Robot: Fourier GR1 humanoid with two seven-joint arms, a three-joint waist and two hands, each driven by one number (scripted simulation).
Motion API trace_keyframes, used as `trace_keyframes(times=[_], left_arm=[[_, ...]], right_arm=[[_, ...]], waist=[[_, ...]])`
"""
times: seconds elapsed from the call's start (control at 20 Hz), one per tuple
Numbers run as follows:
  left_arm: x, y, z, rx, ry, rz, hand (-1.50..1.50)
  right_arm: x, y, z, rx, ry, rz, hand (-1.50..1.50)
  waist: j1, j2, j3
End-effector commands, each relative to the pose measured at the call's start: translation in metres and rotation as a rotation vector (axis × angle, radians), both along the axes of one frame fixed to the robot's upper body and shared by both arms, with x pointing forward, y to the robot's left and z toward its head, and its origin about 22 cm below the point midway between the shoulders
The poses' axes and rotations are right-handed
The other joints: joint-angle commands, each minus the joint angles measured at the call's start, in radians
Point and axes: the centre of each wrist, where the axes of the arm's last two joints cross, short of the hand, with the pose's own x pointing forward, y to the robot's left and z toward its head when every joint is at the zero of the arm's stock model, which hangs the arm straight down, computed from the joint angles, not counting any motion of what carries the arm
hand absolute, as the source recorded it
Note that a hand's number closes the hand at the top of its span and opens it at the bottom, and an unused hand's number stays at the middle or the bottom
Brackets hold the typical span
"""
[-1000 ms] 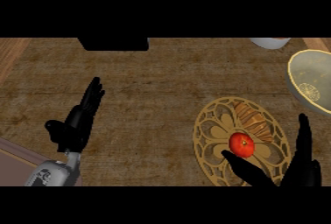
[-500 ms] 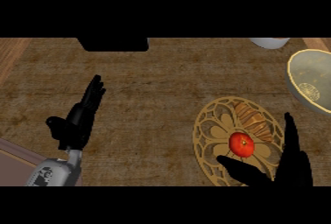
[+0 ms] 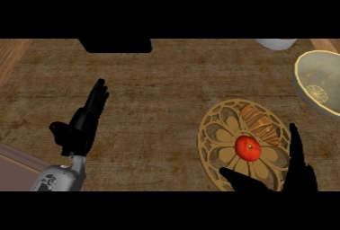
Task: Pick the tomato from the placemat and place it in the bowl
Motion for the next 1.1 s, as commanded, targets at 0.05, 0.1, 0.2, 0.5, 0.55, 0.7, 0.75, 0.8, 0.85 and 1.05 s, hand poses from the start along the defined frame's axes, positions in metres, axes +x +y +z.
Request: trace_keyframes(times=[0.05,0.1,0.2,0.5,0.55,0.7,0.75,0.8,0.85,1.05], left_arm=[[-0.002,0.008,-0.007,0.005,-0.008,0.002,0.0],[-0.006,-0.013,-0.001,-0.006,-0.006,0.011,0.0],[0.004,0.007,-0.009,0.014,-0.007,-0.005,0.0],[0.015,0.008,0.015,0.0,0.012,-0.004,0.0],[0.007,0.007,-0.005,-0.005,-0.003,0.002,0.0],[0.003,-0.002,-0.022,-0.005,-0.013,0.008,0.0],[0.015,0.016,0.007,0.011,-0.017,0.018,0.0],[0.01,-0.014,0.008,0.005,-0.016,-0.003,0.0],[-0.001,0.009,0.01,0.007,-0.012,0.007,0.0],[0.005,0.012,-0.005,0.003,-0.01,0.02,0.0]], right_arm=[[0.002,-0.003,-0.002,0.057,-0.066,-0.033,-1.5],[-0.013,-0.006,-0.016,0.069,-0.07,-0.018,-1.5],[0.009,0.012,-0.008,0.081,-0.075,-0.012,-1.5],[0.016,0.0,-0.034,0.138,-0.076,-0.044,-1.5],[0.015,-0.008,-0.03,0.143,-0.079,-0.041,-1.5],[0.007,0.003,-0.046,0.173,-0.073,-0.038,-1.5],[0.02,0.015,-0.046,0.171,-0.074,-0.034,-1.5],[0.019,0.016,-0.061,0.162,-0.059,-0.033,-1.5],[0.016,-0.006,-0.069,0.168,-0.074,-0.053,-1.5],[-0.001,0.002,-0.072,0.176,-0.047,-0.056,-1.5]], waist=[[0.001,0.0,0.0],[-0.002,0.0,0.0],[0.002,0.001,0.0],[0.002,0.001,0.0],[0.001,0.001,0.0],[0.0,0.001,0.0],[0.003,0.001,0.0],[0.002,0.001,0.0],[0.003,0.0,0.0],[0.0,0.0,0.0]])
